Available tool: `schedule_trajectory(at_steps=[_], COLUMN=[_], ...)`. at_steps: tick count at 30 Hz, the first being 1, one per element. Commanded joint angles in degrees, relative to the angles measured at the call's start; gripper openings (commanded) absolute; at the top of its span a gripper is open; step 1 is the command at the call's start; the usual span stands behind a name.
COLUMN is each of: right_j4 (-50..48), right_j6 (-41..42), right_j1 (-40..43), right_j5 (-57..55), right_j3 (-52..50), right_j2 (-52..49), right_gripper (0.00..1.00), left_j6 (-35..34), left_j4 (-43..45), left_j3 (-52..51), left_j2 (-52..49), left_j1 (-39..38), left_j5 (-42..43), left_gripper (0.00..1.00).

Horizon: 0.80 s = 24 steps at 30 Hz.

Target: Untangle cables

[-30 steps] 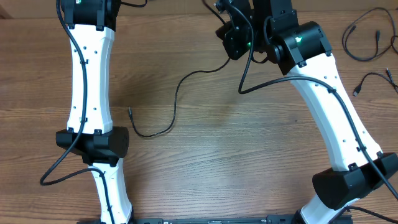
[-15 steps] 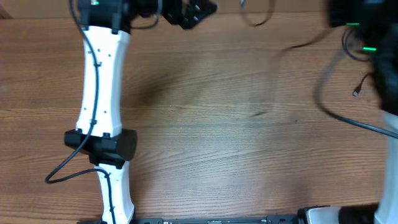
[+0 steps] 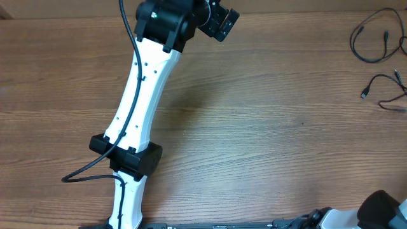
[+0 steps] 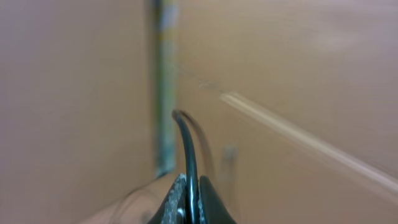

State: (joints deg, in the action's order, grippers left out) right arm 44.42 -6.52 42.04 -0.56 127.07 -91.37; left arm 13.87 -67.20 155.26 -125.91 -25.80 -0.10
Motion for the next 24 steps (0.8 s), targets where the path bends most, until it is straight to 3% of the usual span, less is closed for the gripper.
schedule_trajectory(at_steps=[1,9,17,24], right_j4=[-3.39,-4.33,0.15,4.02], right_j6=[1.57,-5.49,-5.77,-5.29], right_j1=[4.94,10.58,11.06,11.02], right_j5=[0.72,7.74,12.04,19.96], right_j3=[0.63,0.37,-0.2,-9.97], right_j2=[0.76,-4.7,-13.29,-18.23], right_gripper=[0.04,0.04,0.04,0.04], left_j6=[-0.79,-0.81,-0.83,-1.51], left_j4=[0.42,-1.18,-3.89,-4.57], left_j3=[0.66,0.63,0.63,0.63], left_j2=[2.29,2.29,2.29,2.27], left_j1=[-0.9,-0.9,-0.85,-0.85], left_j5=[-6.49,-6.43,-6.45,-6.19], left_gripper=[1.0,1.0,1.0,1.0])
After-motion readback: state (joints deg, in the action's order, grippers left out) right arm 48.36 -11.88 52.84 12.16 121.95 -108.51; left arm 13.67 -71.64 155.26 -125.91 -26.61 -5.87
